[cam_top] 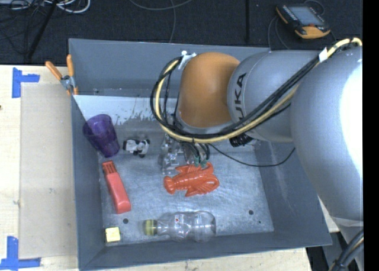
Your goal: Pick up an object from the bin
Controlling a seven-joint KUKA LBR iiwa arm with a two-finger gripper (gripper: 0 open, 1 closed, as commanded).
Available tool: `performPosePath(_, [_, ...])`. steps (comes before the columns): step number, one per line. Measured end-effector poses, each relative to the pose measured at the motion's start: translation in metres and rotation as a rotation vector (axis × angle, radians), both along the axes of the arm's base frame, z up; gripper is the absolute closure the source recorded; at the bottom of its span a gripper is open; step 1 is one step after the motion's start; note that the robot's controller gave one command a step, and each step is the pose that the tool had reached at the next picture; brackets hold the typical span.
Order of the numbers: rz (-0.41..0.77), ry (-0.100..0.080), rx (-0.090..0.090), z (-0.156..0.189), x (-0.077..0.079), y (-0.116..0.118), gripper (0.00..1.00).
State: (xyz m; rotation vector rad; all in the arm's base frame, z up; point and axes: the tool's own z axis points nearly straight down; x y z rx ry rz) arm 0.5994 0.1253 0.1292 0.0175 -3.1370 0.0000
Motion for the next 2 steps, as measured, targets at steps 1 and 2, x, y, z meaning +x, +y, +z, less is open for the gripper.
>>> performPosePath(1, [0.056, -0.004, 0.000, 0.0079, -0.0185, -0.0189, 0.00])
performPosePath(2, [0.057, -0.004, 0.000, 0.0079, -0.0185, -0.0187, 0.00])
